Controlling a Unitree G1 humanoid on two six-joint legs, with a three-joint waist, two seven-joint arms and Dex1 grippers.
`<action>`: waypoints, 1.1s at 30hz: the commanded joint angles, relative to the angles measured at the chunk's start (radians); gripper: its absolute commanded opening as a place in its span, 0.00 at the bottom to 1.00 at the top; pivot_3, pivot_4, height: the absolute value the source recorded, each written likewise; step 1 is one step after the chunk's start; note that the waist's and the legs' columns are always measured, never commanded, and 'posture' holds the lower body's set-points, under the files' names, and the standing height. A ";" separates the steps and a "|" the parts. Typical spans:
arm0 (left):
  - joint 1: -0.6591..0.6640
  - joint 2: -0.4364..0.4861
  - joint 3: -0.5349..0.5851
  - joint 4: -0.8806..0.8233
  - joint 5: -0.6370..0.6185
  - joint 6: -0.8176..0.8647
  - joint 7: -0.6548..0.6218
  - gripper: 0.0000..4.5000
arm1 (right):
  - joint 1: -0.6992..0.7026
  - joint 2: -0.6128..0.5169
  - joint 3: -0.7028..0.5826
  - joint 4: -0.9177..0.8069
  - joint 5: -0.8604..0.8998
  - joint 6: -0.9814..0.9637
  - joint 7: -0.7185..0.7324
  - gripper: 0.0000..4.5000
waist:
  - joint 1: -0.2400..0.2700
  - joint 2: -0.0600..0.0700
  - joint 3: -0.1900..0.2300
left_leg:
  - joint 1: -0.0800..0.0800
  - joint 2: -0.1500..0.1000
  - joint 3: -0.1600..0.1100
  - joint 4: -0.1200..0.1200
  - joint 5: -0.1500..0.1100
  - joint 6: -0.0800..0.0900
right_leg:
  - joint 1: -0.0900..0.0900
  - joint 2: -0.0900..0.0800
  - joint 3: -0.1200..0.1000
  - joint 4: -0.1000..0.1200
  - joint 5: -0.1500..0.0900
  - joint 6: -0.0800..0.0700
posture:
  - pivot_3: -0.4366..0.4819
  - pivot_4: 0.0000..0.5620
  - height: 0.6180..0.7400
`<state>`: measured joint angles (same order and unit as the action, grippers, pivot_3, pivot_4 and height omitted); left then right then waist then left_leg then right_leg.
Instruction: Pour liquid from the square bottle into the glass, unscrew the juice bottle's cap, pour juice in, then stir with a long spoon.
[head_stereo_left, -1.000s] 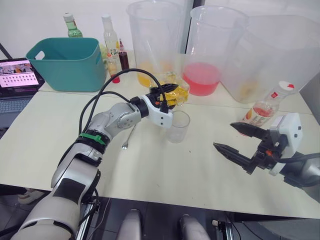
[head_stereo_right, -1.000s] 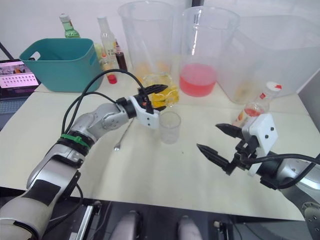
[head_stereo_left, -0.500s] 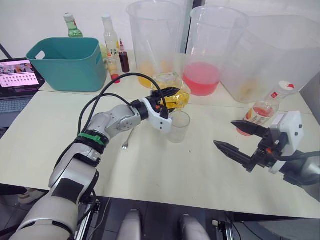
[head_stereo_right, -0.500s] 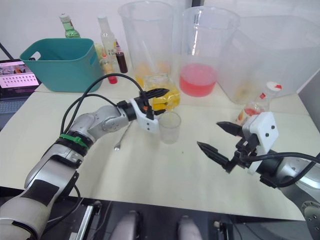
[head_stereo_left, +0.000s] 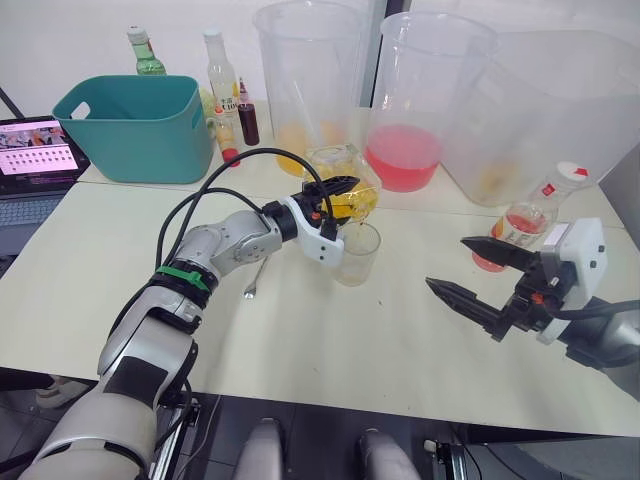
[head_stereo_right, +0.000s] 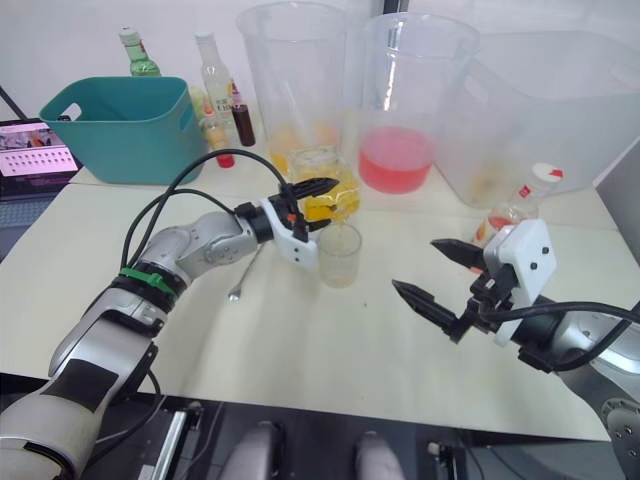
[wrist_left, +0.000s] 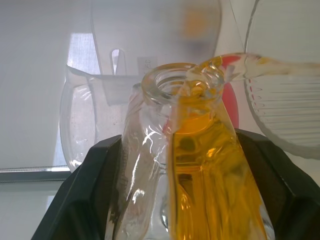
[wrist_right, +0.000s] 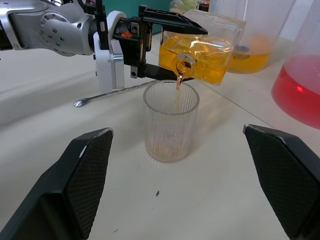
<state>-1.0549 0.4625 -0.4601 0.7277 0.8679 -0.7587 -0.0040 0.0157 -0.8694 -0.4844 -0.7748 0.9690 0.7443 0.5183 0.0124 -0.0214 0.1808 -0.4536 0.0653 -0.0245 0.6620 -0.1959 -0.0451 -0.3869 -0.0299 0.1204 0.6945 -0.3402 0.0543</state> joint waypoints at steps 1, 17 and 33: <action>-0.072 0.011 0.024 -0.064 -0.002 -0.004 0.072 0.62 | -0.015 -0.011 -0.010 -0.012 0.016 -0.009 0.000 0.98 | 0.000 0.000 0.000 | 0.000 0.000 0.000 0.000 0.000 0.000 | 0.000 0.000 0.000 0.000 0.000 0.000 | 0.48 0.27 0.96; -0.078 0.023 0.028 -0.077 0.012 0.011 0.085 0.62 | -0.034 -0.009 0.024 0.008 0.001 -0.016 0.011 0.98 | 0.000 0.000 0.000 | 0.000 0.000 0.000 0.000 0.000 0.000 | 0.000 0.000 0.000 0.001 0.000 0.000 | 0.48 0.27 0.96; -0.041 -0.063 0.187 -0.136 -0.494 0.197 -0.310 0.62 | -0.063 0.007 0.065 0.037 -0.014 -0.029 0.038 0.98 | -0.002 0.000 0.000 | 0.000 0.000 0.000 0.000 0.001 -0.001 | 0.000 0.000 0.000 0.002 0.000 0.000 | 0.48 0.27 0.96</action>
<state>-1.0549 0.4072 -0.3676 0.6764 0.5015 -0.6272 -0.2837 -0.0309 -0.8687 -0.4072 -0.7284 0.9549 0.7426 0.5517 0.0106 -0.0214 0.1808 -0.4534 0.0652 -0.0247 0.6626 -0.1947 -0.0461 -0.3871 -0.0300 0.1203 0.6966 -0.3402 0.0543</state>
